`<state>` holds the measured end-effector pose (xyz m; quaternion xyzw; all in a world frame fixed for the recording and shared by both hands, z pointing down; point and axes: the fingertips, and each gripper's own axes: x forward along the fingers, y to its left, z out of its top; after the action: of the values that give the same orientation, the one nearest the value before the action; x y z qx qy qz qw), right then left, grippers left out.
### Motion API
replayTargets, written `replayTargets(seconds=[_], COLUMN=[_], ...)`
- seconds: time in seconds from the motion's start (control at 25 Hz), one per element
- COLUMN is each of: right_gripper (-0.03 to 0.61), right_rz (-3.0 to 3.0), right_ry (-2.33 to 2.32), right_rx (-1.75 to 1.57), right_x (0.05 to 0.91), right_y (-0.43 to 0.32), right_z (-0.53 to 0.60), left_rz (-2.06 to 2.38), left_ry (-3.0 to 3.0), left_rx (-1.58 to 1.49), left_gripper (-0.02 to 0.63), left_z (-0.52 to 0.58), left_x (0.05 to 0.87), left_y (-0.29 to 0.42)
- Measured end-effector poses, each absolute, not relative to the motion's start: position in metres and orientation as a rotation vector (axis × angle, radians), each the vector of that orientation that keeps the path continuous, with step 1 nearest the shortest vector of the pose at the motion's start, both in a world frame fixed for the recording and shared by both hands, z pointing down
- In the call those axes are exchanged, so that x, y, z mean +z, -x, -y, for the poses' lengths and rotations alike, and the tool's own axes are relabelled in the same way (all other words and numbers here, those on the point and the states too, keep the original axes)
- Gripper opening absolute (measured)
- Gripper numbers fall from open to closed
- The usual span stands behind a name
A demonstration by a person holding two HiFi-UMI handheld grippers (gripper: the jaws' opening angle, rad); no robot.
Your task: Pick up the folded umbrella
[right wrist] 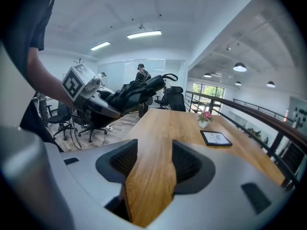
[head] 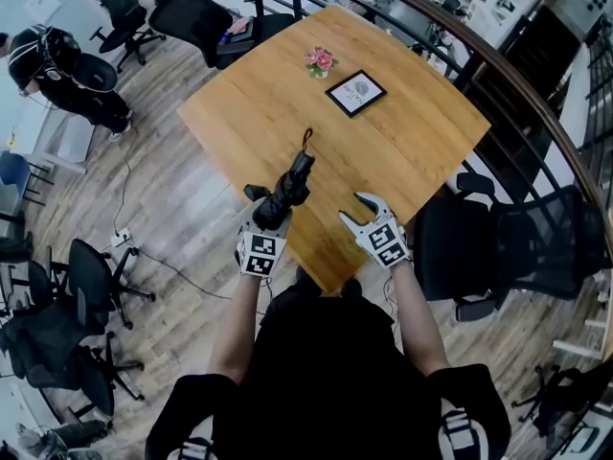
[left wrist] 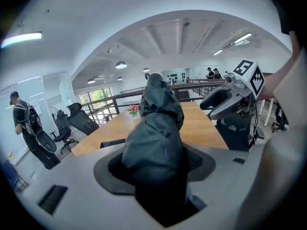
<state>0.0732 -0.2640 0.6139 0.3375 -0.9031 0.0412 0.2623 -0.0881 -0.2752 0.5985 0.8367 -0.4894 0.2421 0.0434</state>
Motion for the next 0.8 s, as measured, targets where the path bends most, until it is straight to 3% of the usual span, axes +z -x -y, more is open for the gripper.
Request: replayTargets(seconds=[0.8], right_gripper=[0.229], right_rz=[2.527], right_ry=[-0.875], right_rx=[0.029], right_x=[0.588], right_y=[-0.102], right_z=[0.249], left_rz=[1.682], left_ry=[-2.524], left_rx=[0.749], left_gripper=[0.279], left_z=[0.232], left_x=[0.561], left_y=[0.061])
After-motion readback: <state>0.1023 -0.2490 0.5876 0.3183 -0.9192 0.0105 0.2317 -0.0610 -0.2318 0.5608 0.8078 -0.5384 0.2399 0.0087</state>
